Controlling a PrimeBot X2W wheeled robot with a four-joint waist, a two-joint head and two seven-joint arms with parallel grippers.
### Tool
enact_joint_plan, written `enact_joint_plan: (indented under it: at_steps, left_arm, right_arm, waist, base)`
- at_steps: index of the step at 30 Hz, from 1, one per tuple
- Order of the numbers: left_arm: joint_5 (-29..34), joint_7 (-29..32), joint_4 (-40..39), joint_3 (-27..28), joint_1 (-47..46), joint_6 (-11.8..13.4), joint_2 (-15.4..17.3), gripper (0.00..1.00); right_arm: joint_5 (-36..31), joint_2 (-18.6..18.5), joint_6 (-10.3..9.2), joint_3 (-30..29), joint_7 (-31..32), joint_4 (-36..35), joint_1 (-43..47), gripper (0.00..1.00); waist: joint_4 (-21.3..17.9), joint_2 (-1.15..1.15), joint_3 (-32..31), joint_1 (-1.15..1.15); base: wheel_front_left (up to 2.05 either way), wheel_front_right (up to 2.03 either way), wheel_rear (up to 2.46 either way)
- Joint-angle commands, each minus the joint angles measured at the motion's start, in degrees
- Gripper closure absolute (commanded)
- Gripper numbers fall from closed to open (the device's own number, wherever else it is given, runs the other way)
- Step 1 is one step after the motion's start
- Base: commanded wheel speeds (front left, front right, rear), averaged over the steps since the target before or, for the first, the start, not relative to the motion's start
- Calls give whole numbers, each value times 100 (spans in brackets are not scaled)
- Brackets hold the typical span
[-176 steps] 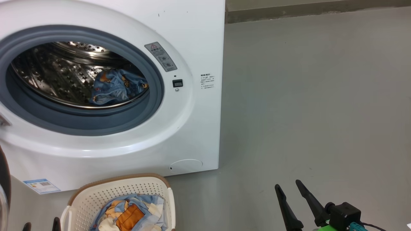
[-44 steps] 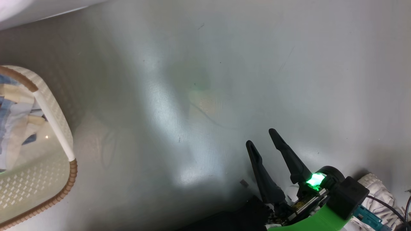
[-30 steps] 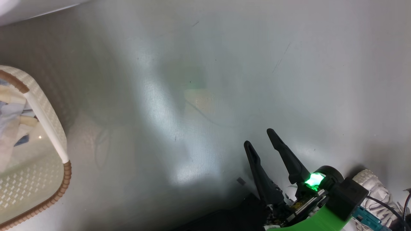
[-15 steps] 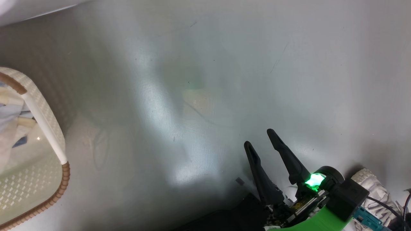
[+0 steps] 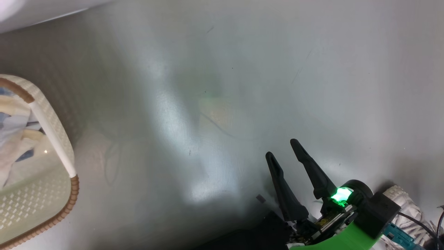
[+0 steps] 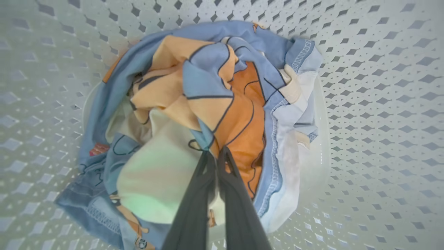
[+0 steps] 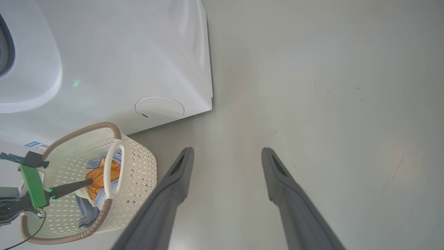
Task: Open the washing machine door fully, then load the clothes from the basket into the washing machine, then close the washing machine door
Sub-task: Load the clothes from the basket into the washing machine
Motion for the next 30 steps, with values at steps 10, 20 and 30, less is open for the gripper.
enact_joint_plan:
  at_steps: [10, 20, 30]
  left_arm:
    - [373, -31, -182, 496, 212, 27, -51, 100]
    - [806, -31, -528, 1040, 453, 27, -527, 100]
    - [1379, -31, -1042, 1721, 806, 27, -1131, 100]
  right_arm:
    - [28, -51, 16, 26, -27, 12, 125, 0]
    - [-72, -51, 16, -141, -27, 106, 68, 0]
    - [-261, -51, 16, -349, -27, 350, -16, 0]
  waist:
    - [169, 0, -360, 0]
    - [387, 0, -919, 0]
    - [756, 0, -1631, 0]
  base:
    - [0, 0, 0]
    - [0, 0, 0]
    - [0, 0, 0]
